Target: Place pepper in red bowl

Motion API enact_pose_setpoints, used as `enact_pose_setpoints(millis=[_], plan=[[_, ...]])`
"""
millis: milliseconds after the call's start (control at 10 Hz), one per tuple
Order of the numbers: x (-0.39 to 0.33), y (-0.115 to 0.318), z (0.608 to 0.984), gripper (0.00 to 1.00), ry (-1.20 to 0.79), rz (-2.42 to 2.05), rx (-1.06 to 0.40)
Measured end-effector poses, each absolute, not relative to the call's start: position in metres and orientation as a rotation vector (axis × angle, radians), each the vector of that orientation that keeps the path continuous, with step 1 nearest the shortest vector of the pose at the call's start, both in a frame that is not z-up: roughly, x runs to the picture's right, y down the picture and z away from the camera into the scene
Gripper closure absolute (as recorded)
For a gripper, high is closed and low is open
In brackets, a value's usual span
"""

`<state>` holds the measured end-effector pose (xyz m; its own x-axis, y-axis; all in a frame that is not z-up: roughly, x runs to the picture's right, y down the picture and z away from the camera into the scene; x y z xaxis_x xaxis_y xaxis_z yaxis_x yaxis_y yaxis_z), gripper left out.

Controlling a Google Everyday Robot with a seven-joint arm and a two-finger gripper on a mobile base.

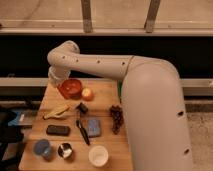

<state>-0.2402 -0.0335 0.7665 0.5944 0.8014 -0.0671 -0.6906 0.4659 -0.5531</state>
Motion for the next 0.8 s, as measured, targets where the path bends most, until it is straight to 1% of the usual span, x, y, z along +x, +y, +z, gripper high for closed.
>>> enact_pose_setpoints(millis=[300, 600, 800], plan=[[-0.226, -0.040, 0.771, 1.00, -0.255, 0.993, -0.528], [-0.241, -0.058, 0.796, 1.00, -0.306, 1.001, -0.538], [-0.240, -0.078, 0.821, 1.00, -0.340, 1.016, -0.538]])
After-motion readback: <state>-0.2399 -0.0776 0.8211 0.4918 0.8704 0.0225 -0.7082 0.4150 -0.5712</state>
